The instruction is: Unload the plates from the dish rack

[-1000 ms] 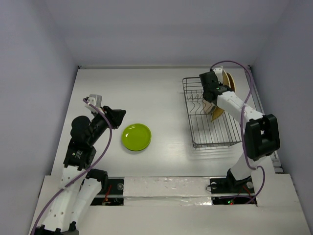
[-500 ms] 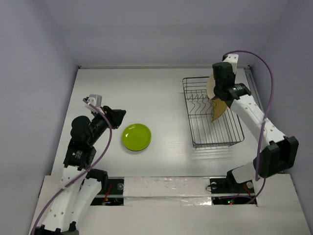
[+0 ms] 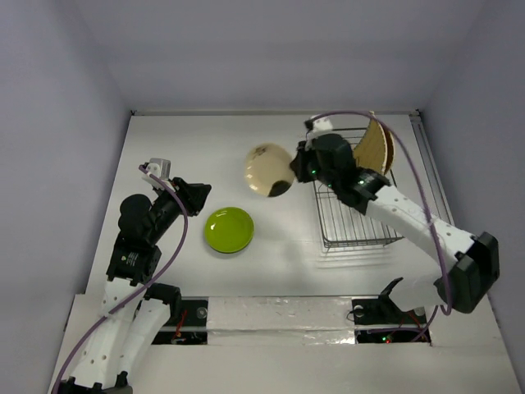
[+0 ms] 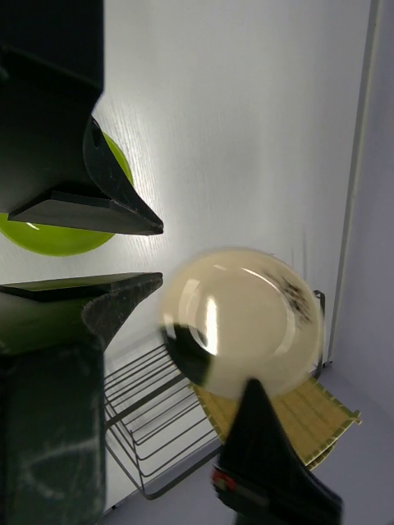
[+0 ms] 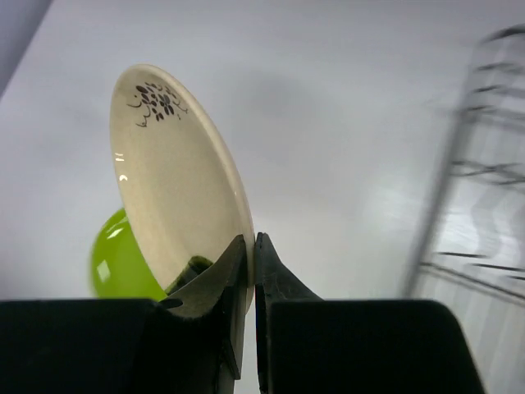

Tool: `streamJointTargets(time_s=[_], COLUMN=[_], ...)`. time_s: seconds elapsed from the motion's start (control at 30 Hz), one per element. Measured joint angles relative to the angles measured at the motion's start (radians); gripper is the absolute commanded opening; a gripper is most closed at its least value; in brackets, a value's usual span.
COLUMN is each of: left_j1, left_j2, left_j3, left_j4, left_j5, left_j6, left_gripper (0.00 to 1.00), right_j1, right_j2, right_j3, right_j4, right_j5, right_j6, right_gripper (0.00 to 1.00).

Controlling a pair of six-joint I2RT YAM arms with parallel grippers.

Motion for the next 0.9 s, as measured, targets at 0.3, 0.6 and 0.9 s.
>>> streamJointTargets(time_s=[0.3, 0.6, 0.9], left_j1=[0.0, 0.0, 0.0], left_j2=[0.0, 0.001, 0.002], left_j3=[0.0, 0.0, 0.0], left_j4=[0.0, 0.0, 0.001], left_j5=[-0.003, -0.002, -0.002], left_j6=[0.0, 0.0, 0.0], left_gripper=[0.23, 0.23, 0.23], right_j1=[0.162, 0.193, 0.193], right_j2=[0.235, 0.418, 0.452], right_j3=[-0.093, -0.093, -0.093], right_j4=[0.214, 0.336, 0.354], right_j5=[-0.297, -0.41, -0.394], right_j6=[0.137, 0.221, 0.235], right_gripper=[0.0, 0.0, 0.04])
